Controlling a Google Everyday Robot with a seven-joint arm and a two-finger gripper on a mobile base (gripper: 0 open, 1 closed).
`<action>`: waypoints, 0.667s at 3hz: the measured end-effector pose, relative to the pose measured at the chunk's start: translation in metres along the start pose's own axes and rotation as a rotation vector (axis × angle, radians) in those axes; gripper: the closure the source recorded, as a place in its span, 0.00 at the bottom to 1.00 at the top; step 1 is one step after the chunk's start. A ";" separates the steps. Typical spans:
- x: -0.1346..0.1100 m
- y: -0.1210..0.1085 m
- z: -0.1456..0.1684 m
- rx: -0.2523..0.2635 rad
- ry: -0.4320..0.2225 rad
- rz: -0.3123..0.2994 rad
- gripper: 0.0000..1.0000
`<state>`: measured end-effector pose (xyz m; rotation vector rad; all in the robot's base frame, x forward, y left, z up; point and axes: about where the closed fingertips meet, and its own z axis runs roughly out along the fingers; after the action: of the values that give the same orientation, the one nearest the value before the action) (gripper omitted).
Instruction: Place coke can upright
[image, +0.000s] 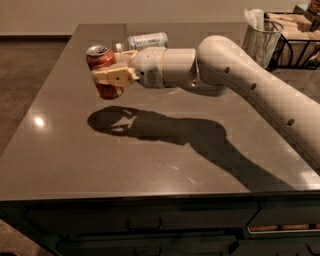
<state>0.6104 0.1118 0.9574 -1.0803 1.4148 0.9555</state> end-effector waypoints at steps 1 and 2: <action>0.008 0.002 0.001 0.027 -0.035 -0.025 1.00; 0.019 0.001 0.003 0.033 -0.030 -0.030 1.00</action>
Offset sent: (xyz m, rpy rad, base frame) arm 0.0033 -0.0048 -0.0361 0.0074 -0.0392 -0.0443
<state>0.6095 0.1126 0.9382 -1.0565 1.3817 0.9204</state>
